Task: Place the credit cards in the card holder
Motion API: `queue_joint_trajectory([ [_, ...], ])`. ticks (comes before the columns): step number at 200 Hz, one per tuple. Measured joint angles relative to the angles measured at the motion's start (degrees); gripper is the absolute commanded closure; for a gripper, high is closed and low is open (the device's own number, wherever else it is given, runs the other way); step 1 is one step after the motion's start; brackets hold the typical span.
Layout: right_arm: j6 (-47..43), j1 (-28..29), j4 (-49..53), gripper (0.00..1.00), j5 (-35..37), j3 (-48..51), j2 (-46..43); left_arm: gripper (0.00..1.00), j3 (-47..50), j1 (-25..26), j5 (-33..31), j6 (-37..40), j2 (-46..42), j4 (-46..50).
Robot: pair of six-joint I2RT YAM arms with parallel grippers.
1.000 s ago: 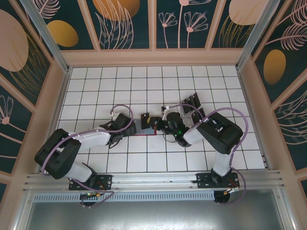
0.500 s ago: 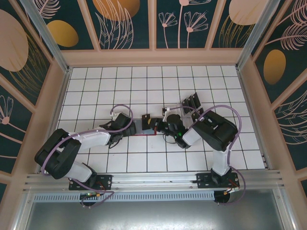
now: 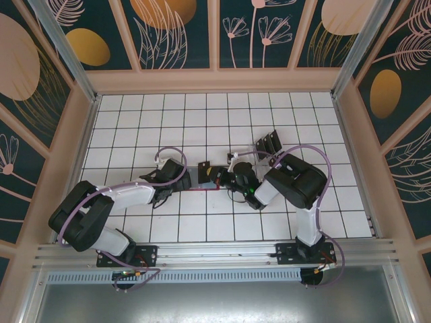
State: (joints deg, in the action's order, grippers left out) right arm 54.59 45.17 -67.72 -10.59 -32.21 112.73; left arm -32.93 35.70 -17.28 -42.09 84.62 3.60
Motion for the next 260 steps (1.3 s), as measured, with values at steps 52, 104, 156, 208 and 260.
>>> queue_joint_trajectory([
  [52, 1.3, 0.3, -1.4, 1.00, 0.0, 0.0, 0.2, 0.01, 0.1, 0.0, -0.1, 0.0, 0.0, -0.2],
  [104, 2.1, 0.6, -2.9, 1.00, -0.1, 0.0, 1.5, 0.01, 0.3, 0.0, -0.1, 0.0, -0.1, -0.4],
  [156, 3.1, 0.7, -4.2, 1.00, -0.4, 0.0, 2.4, 0.01, 0.3, 0.1, -0.2, 0.0, -0.1, -0.5],
  [208, 4.1, 0.7, -5.8, 1.00, -0.4, 1.4, 2.4, 0.02, 0.4, 0.1, -0.2, 0.0, -0.2, -0.5],
  [260, 4.8, 0.7, -7.3, 1.00, -0.4, 2.0, 2.8, 0.01, 0.4, 0.1, -0.2, 0.0, -0.2, -0.5],
])
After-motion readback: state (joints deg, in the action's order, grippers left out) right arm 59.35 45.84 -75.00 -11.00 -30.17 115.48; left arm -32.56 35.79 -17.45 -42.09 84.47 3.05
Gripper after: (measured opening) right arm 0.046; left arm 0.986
